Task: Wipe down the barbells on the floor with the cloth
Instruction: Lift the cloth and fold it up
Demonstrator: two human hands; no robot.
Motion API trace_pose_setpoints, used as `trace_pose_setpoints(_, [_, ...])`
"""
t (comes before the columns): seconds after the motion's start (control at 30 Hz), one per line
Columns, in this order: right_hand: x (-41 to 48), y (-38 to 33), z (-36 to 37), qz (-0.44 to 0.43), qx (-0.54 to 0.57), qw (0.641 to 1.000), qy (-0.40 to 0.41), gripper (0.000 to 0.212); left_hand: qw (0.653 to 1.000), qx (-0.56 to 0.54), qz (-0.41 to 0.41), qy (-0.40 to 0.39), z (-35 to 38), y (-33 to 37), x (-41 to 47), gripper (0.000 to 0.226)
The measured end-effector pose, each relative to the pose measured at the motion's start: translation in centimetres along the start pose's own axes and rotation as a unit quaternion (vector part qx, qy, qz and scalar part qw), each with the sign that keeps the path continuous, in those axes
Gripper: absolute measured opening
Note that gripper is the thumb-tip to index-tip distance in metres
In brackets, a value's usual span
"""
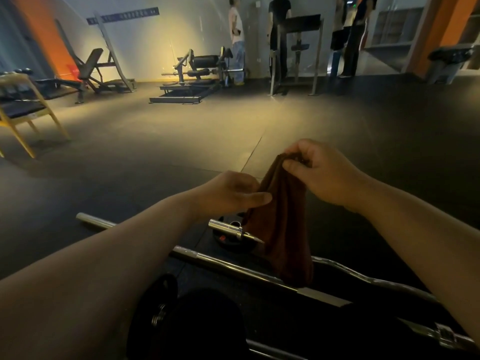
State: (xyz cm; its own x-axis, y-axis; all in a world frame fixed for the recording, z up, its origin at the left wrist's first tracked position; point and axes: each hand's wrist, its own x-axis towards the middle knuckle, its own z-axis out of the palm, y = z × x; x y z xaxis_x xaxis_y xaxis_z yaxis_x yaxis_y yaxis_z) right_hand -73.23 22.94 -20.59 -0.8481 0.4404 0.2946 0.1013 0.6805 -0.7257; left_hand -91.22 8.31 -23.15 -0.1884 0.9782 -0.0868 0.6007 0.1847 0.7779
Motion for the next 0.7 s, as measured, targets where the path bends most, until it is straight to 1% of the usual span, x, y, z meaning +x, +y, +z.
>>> trace_pose_setpoints(0.03, [-0.1,0.2,-0.2,0.001,-0.008,1.000,0.022,0.011,1.000,-0.005,-0.003,0.010,0.1,-0.1,0.0,0.012])
trace_pose_setpoints(0.07, [-0.3,0.4,-0.4,0.003,-0.016,0.999,0.035,0.011,0.999,0.014,-0.001,0.033,0.0,-0.2,0.1,0.010])
trace_pose_setpoints(0.17, [-1.1,1.2,-1.0,0.021,-0.039,0.998,0.036,0.009,0.989,0.106,0.019,0.099,-0.3,0.0,0.3,0.005])
trace_pose_setpoints(0.2, [-1.2,1.5,-1.1,0.030,-0.043,0.998,0.035,0.011,0.986,0.104,0.025,0.129,-0.3,0.2,0.4,0.006])
trace_pose_setpoints(0.27, [-1.4,1.9,-1.1,0.052,-0.035,0.997,0.037,0.015,0.982,0.041,0.036,0.182,-0.3,0.5,0.7,0.010])
trace_pose_setpoints(0.3, [-1.4,2.0,-1.0,0.062,-0.021,0.997,0.040,0.016,0.979,0.025,0.056,0.195,-0.3,0.7,0.8,0.014])
trace_pose_setpoints(0.33, [-1.3,2.0,-1.0,0.072,-0.003,0.996,0.047,0.018,0.976,0.041,0.085,0.194,-0.4,0.9,0.8,0.015])
trace_pose_setpoints(0.4, [-1.2,1.8,-1.1,0.086,0.022,0.994,0.071,0.020,0.971,0.128,0.126,0.160,-1.0,0.8,0.8,0.017])
trace_pose_setpoints(0.47, [-1.1,1.7,-1.2,0.089,0.032,0.991,0.092,0.022,0.959,0.231,0.122,0.107,-1.9,0.7,0.7,0.027])
trace_pose_setpoints(0.53, [-1.0,1.6,-1.1,0.086,0.037,0.991,0.094,0.021,0.955,0.274,0.097,0.064,-2.7,0.9,0.7,0.034])
trace_pose_setpoints(0.57, [-1.0,1.6,-0.9,0.093,0.047,0.990,0.092,0.022,0.962,0.256,0.074,0.049,-3.0,1.1,0.6,0.035])
trace_pose_setpoints(0.6, [-1.1,1.6,-0.9,0.107,0.062,0.988,0.091,0.023,0.976,0.212,0.041,0.038,-3.4,1.4,0.5,0.034])
trace_pose_setpoints(0.63, [-1.2,1.7,-0.9,0.127,0.084,0.984,0.089,0.025,0.988,0.148,0.011,0.032,-3.7,1.7,0.3,0.032])
trace_pose_setpoints(0.7, [-1.3,1.9,-1.1,0.164,0.119,0.976,0.081,0.030,0.999,-0.002,-0.012,0.033,-4.1,2.0,-0.4,0.021])
